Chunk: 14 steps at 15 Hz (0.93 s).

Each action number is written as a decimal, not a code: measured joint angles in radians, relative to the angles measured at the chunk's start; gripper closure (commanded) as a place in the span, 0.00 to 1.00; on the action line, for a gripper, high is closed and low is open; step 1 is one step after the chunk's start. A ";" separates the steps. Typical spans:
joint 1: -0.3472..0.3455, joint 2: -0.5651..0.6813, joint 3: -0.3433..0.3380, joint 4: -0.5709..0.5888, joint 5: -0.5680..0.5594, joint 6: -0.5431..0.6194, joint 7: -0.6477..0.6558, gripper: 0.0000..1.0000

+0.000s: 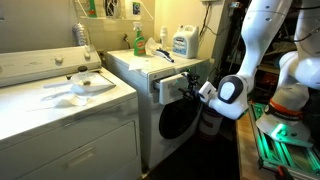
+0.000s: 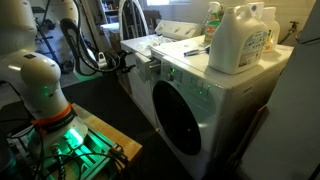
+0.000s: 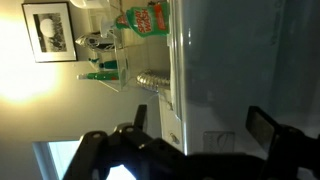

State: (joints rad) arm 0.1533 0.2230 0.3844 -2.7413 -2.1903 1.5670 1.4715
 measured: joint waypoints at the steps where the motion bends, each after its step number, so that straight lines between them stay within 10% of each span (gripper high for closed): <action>1: -0.029 -0.041 0.000 0.014 -0.024 0.078 0.012 0.00; 7: -0.073 -0.363 -0.103 0.005 -0.096 0.520 0.141 0.00; 14: -0.038 -0.362 -0.140 0.008 -0.098 0.525 0.132 0.00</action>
State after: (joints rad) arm 0.1152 -0.1390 0.2440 -2.7330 -2.2884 2.0924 1.6030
